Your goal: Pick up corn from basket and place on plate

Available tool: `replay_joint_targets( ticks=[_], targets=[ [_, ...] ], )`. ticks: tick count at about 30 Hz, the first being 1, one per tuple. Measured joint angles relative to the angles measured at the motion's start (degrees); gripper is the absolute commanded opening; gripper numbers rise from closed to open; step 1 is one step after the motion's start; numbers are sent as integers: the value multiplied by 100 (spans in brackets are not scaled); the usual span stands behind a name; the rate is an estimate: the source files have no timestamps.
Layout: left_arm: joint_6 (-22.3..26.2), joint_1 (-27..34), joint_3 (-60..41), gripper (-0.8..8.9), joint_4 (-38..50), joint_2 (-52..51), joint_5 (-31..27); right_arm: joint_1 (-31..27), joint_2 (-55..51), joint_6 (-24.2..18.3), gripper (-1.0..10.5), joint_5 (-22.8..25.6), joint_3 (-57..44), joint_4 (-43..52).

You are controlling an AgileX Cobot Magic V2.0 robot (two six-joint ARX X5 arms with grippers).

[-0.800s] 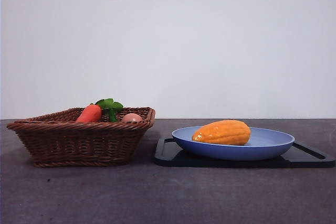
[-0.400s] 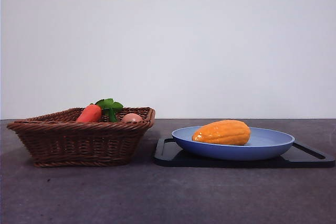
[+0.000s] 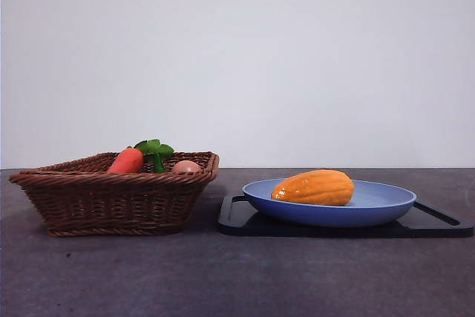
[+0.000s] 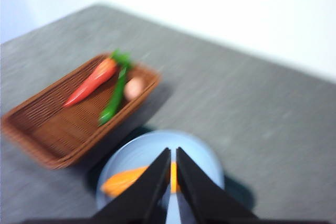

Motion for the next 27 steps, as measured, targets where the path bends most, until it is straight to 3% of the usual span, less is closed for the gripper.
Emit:
replay_joint_targets(
  ticks=[4, 11, 16, 27],
  targets=[
    [0, 0, 0, 6, 0, 0, 0, -363, -728, 17, 2, 162, -901, 667],
    [0, 0, 0, 6, 0, 0, 0, -485, -2111, 42, 2, 1139, -2520, 1838],
    [0, 0, 0, 6, 0, 0, 0, -485, -2970, 125, 2, 1215, -3639, 2468],
    [2, 0, 0, 6, 0, 0, 0, -483, -4197, 581, 2, 1856, -4986, 2684]
  ],
)
